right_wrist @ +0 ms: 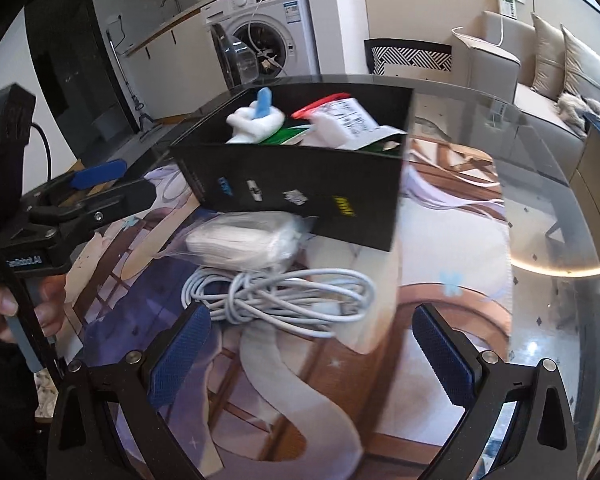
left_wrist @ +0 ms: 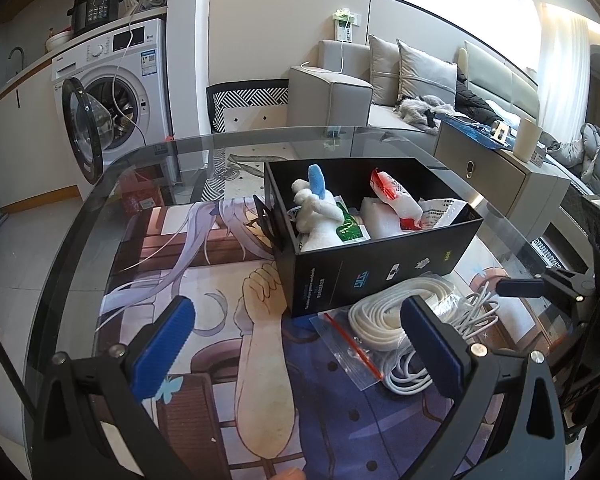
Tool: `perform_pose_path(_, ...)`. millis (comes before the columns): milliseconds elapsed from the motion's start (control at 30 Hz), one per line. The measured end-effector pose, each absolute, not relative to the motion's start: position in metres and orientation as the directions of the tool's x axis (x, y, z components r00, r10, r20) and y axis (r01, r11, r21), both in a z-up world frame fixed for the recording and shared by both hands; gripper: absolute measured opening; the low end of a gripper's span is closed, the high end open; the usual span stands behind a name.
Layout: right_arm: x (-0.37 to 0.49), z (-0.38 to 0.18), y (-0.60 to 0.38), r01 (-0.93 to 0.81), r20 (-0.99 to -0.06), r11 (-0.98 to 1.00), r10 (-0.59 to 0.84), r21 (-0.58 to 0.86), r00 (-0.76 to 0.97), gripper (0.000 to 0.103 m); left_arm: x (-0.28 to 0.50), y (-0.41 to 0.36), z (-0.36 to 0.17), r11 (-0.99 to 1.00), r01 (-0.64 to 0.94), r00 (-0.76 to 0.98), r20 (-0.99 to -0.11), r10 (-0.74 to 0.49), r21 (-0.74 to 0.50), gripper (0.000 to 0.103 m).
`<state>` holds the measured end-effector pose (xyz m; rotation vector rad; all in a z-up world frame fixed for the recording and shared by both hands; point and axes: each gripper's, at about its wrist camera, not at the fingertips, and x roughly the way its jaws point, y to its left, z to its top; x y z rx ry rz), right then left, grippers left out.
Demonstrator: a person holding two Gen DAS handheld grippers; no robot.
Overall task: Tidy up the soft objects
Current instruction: 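Withdraw both tools from the box toward the bag of rope and coiled cable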
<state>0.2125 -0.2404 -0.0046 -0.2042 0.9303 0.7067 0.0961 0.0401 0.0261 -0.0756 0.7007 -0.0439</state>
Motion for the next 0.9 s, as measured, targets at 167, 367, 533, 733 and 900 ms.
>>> perform_pose_path(167,0.216,-0.015,-0.229,-0.619,-0.803,0.774,0.451,0.135,0.389,0.102,0.097,0.039,0.024,0.996,0.017,0.760,-0.647,-0.067,-0.082,0.103)
perform_pose_path(367,0.219,-0.019,-0.225,-0.610,-0.797,0.781,0.451,0.135,0.401,0.100,0.098,0.039,0.022,0.996,0.014,0.756,-0.652,-0.066,-0.084,0.103)
perform_pose_path(533,0.217,-0.016,-0.227,-0.635,-0.784,0.752,0.497,0.175,0.372,0.079,0.098,0.038,0.021,0.997,0.016,0.754,-0.654,-0.065,-0.082,0.103)
perform_pose_path(733,0.216,-0.013,-0.235,-0.660,-0.787,0.727,0.514,0.188,0.342,0.076,0.099,0.037,0.019,0.997,0.017,0.751,-0.657,-0.065,-0.080,0.103)
perform_pose_path(900,0.213,-0.005,-0.251,-0.671,-0.777,0.718,0.525,0.185,0.347,0.076,0.098,0.035,0.018,0.997,0.020,0.750,-0.658,-0.069,-0.081,0.103)
